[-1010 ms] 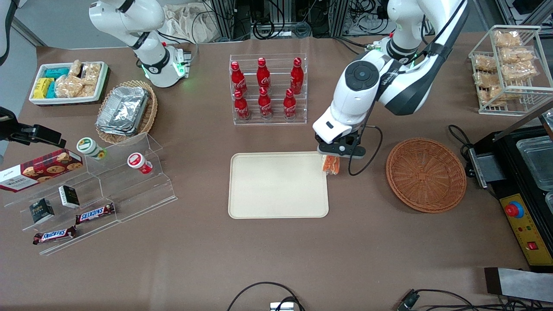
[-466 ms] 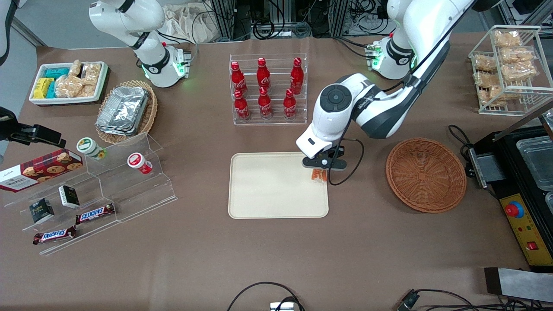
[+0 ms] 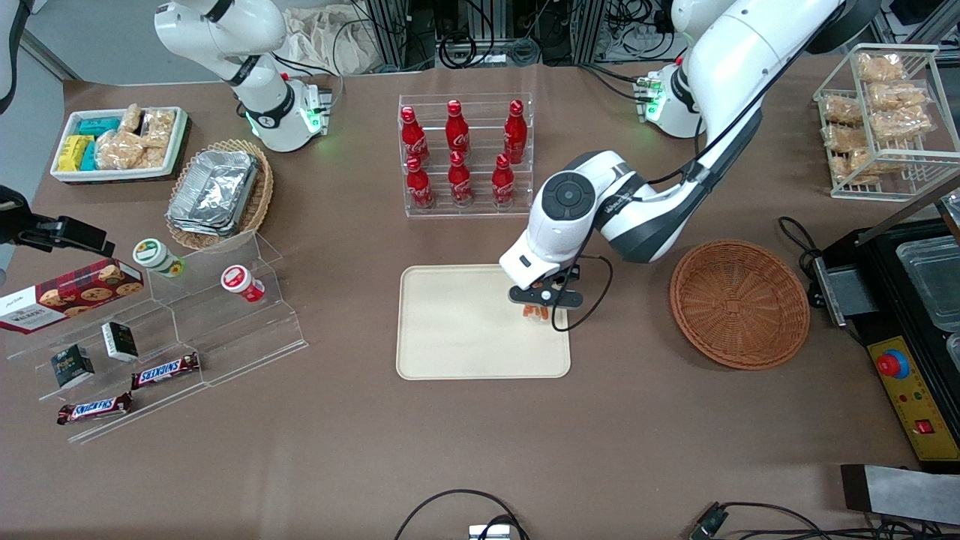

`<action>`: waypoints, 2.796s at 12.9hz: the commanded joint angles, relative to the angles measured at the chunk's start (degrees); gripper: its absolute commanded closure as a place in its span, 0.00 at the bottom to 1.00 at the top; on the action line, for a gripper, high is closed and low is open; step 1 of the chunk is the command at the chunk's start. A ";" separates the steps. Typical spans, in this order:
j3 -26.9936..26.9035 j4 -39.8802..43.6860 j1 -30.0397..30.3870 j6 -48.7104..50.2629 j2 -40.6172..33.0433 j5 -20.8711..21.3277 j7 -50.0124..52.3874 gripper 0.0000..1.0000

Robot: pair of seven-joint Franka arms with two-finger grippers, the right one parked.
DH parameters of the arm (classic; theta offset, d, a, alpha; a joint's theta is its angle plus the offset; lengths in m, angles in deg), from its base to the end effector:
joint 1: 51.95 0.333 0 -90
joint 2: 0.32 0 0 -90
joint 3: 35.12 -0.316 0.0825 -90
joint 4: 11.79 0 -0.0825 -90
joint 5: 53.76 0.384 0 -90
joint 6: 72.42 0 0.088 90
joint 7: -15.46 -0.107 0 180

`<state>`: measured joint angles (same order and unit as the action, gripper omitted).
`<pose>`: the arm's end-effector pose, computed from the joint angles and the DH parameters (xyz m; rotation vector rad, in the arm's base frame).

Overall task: Place sandwich from basket to tray
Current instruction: 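Carry the held sandwich over the beige tray with the left gripper, then lower the sandwich onto the tray and open the left gripper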

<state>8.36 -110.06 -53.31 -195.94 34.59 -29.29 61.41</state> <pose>0.5211 -0.4132 0.3123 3.0845 -0.1900 -0.0281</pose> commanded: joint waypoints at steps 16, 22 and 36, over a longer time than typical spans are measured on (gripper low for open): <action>-3.75 7.22 -5.93 1.00 10.44 10.23 8.88 0.54; -3.67 7.22 -5.93 1.00 10.18 10.33 9.33 0.25; -4.28 23.46 -4.88 18.82 4.03 5.76 9.07 0.04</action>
<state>4.86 -90.47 -57.78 -180.86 38.80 -21.85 70.37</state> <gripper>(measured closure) 0.137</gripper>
